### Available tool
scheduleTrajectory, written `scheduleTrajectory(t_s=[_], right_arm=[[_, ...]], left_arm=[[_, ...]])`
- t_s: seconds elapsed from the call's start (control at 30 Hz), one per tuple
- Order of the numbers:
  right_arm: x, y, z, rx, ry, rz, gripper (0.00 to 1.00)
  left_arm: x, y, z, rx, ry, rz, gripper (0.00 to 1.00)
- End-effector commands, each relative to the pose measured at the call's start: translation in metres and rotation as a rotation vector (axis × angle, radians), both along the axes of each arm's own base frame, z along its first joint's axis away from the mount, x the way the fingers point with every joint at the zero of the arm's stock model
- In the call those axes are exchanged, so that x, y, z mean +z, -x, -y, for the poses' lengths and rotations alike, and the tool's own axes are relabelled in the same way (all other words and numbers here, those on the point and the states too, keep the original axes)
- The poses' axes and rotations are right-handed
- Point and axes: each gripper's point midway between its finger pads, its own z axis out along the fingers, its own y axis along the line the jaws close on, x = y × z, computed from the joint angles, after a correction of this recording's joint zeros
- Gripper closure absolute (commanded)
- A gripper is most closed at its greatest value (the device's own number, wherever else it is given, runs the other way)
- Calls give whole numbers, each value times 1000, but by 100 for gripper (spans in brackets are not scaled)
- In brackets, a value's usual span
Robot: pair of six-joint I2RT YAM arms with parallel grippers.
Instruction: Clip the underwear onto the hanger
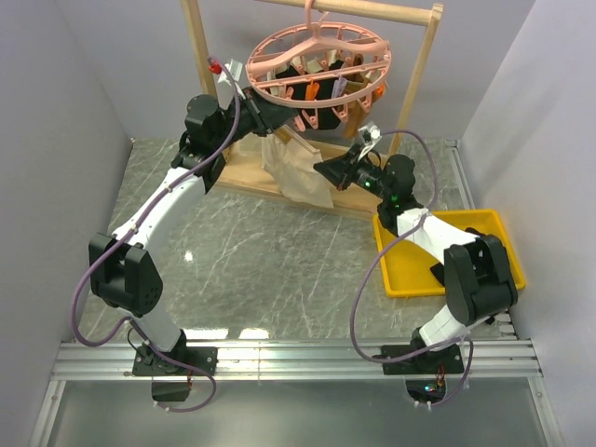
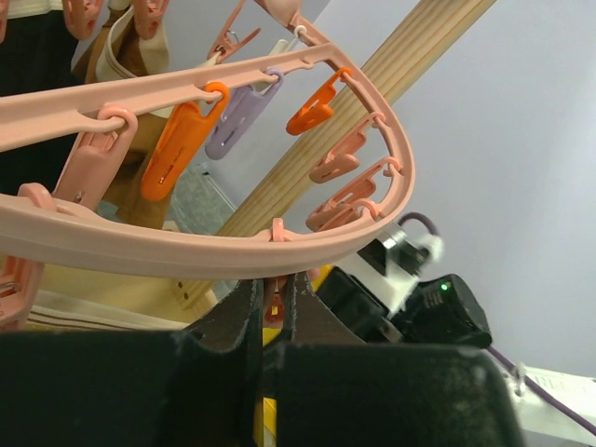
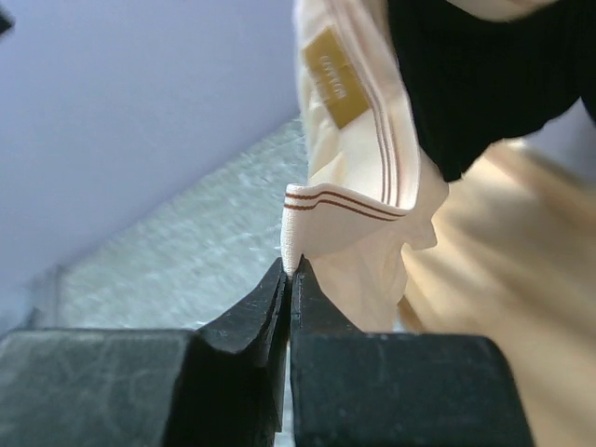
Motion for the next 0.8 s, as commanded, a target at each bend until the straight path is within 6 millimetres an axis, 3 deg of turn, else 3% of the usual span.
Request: scheduleTrajectory(t_s=[0.0,0.27,0.53,0.77], right_arm=[[12,15,-5,14,120,238,100],[33,6,-4,-166,355,598,100],[53,10,-5,-354,416,796,100],[67,8,-6,-401,432,892,100]], left_arm=[[14,-1,-9,49,-1,62,100],[7,-3,-9,64,-36,46,100],[0,-4,-5,63,-63,32,100],[-2,-2,-1,53,-69,31,100]])
